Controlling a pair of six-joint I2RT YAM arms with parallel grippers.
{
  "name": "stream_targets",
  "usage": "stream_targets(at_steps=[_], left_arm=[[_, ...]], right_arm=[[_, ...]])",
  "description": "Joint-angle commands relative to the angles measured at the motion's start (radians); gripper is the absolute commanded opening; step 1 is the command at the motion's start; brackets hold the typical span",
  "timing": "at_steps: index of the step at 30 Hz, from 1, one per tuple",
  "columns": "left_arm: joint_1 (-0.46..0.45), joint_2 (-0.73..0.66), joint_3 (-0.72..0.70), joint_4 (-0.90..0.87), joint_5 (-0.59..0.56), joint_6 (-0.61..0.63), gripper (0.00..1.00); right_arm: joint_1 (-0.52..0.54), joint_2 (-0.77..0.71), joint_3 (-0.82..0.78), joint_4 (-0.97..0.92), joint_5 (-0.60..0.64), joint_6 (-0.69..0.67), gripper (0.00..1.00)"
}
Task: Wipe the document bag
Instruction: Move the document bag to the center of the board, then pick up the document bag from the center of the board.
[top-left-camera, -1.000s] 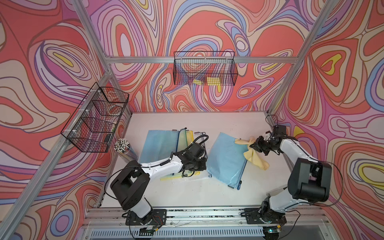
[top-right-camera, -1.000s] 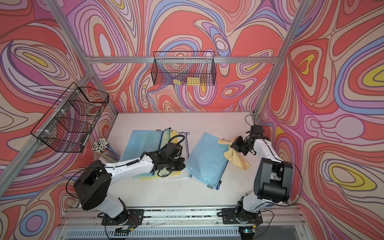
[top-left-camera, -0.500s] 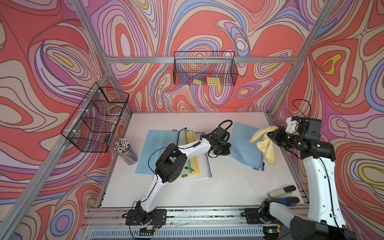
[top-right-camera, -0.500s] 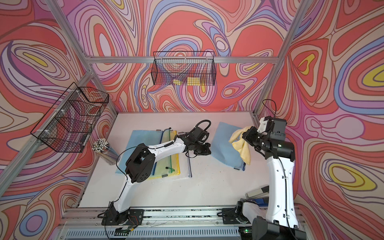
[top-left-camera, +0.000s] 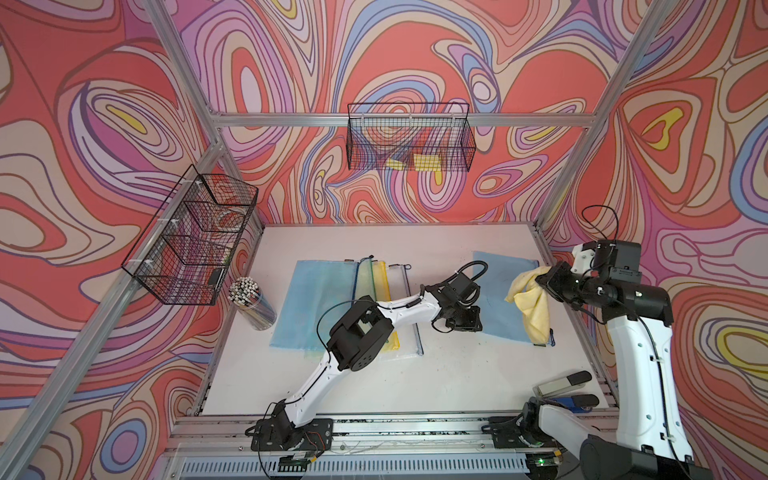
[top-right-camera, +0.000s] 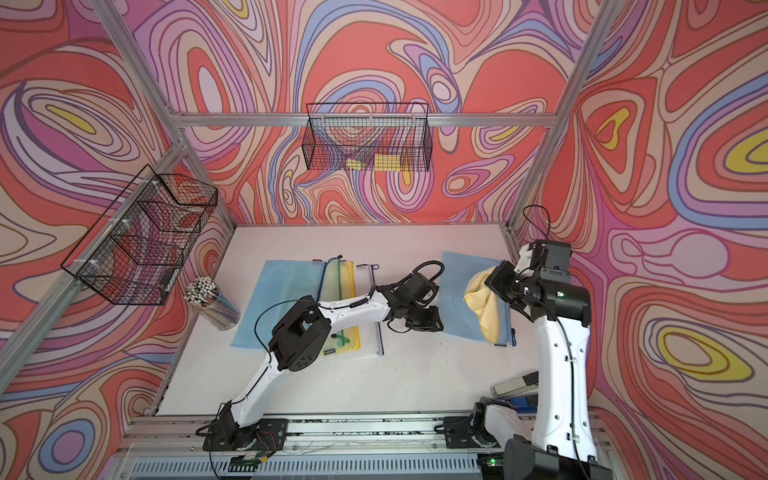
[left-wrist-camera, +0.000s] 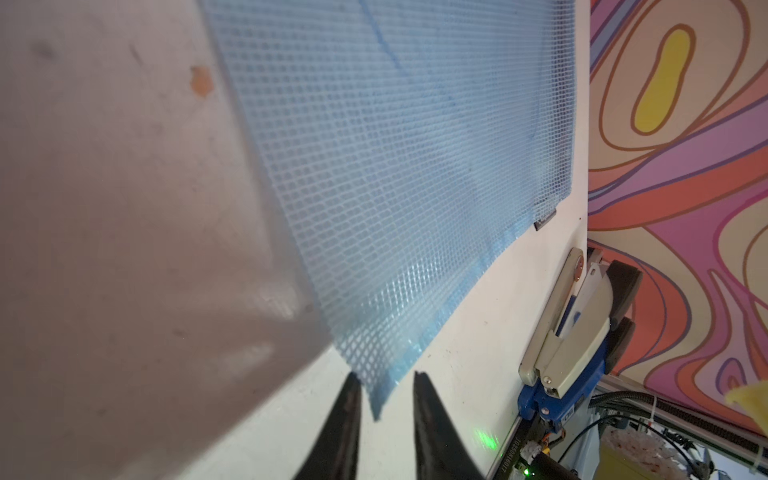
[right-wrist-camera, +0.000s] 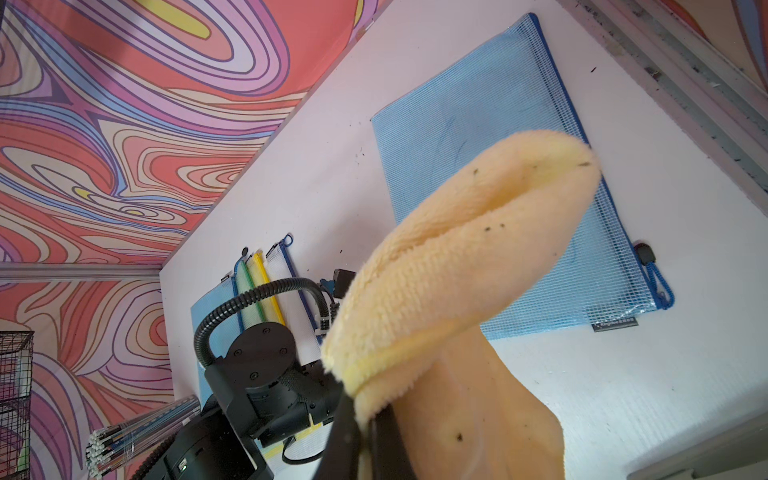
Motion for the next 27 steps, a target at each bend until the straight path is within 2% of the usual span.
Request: stream_targets(at_steps=[1,3,5,7,10,14,16,27], left_arm=[[0.01,-0.136,-0.075,0.002,-0.099,0.044,0.6],[0.013,-0.239,-0.108,-0.055,-0.207,0.098,0.72],[0.016,-0.324,-0.129,-0.132,-0.313,0.135,0.92],[0.023,-0.381,-0.135,-0.241,-0.417,0.147,0.97],[0.04,-0.383,-0.116,-0.432,-0.535,0.127,0.92],[0.059,-0.282,-0.07,-0.641,-0.626,0.06,0.72],[0.065,-0.248,-0.068,-0.673,-0.641,0.037,0.68],[0.079,-0.153,0.002,-0.686,-0.641,0.011,0.62]], right_arm=[[0.003,-0.007,-0.007,0.016,-0.018,0.005,0.0],[0.003,0.0,-0.03,0.036,-0.04,0.015,0.0],[0.003,0.0,-0.055,0.059,-0.068,0.025,0.0],[0.002,0.002,-0.076,0.075,-0.085,0.03,0.0],[0.002,0.006,-0.095,0.093,-0.094,0.03,0.0],[0.003,0.012,-0.106,0.102,-0.1,0.025,0.0],[0.003,0.013,-0.106,0.104,-0.106,0.022,0.0],[0.003,0.008,-0.137,0.101,-0.113,0.003,0.0]])
